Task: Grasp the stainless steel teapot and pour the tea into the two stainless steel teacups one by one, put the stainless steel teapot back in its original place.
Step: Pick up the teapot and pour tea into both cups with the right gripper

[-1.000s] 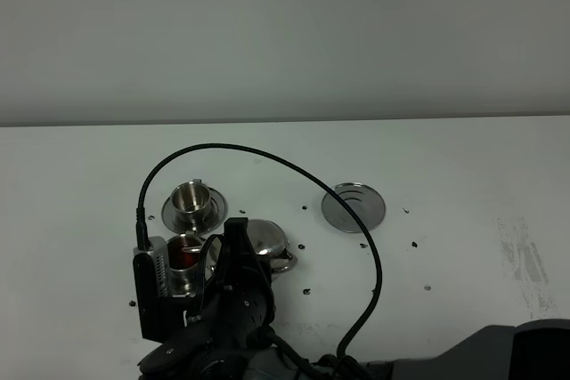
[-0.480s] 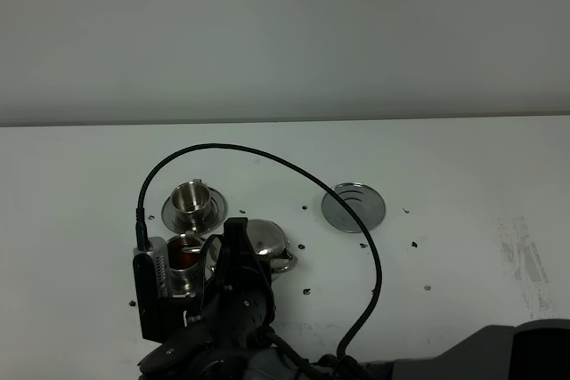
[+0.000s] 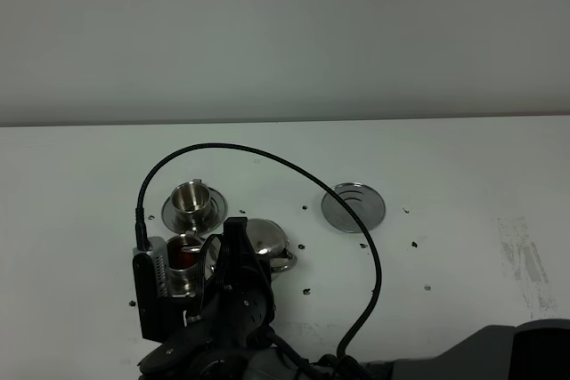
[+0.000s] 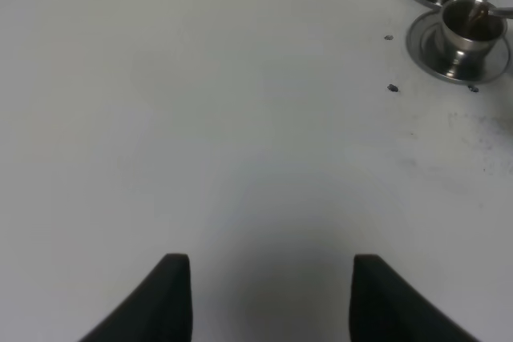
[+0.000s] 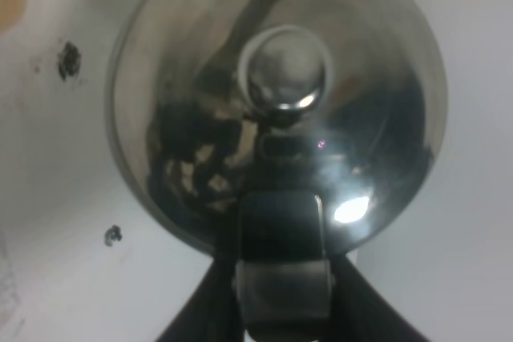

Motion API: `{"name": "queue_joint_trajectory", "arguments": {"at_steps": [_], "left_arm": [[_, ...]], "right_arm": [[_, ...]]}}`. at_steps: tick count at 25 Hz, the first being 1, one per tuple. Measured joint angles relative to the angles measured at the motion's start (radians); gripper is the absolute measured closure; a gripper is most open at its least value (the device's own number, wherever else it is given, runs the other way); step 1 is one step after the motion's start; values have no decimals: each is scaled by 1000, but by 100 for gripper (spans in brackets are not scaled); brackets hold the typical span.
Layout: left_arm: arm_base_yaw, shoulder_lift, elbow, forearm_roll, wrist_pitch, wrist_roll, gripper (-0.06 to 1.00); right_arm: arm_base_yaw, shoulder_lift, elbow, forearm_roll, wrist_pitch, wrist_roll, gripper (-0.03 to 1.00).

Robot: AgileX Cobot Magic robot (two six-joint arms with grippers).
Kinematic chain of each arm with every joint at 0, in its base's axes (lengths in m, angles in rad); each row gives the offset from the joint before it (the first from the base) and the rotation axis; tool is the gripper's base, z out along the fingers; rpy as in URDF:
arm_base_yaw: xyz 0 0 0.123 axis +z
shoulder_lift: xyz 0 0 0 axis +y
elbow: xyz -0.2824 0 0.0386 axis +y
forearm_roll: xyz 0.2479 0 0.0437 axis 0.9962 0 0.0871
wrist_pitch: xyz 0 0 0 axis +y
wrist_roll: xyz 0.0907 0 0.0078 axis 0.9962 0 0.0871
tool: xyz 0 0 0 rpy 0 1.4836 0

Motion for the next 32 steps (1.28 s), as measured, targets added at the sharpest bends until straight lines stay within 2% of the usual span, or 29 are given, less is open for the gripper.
{"name": "queue_joint_trajectory", "arguments": {"at_steps": [19, 23, 29, 32], "left_arm": [[0, 0, 0, 0, 0, 0, 48], [0, 0, 0, 0, 0, 0, 48], [0, 0, 0, 0, 0, 0, 48], [0, 0, 0, 0, 0, 0, 48]], "right_arm": [[0, 0, 0, 8, 0, 0, 77], [0, -5, -23, 68, 2, 0, 77], [0, -59, -108, 98, -4, -1, 77], [-5, -86, -150, 170, -5, -21, 77]]}}
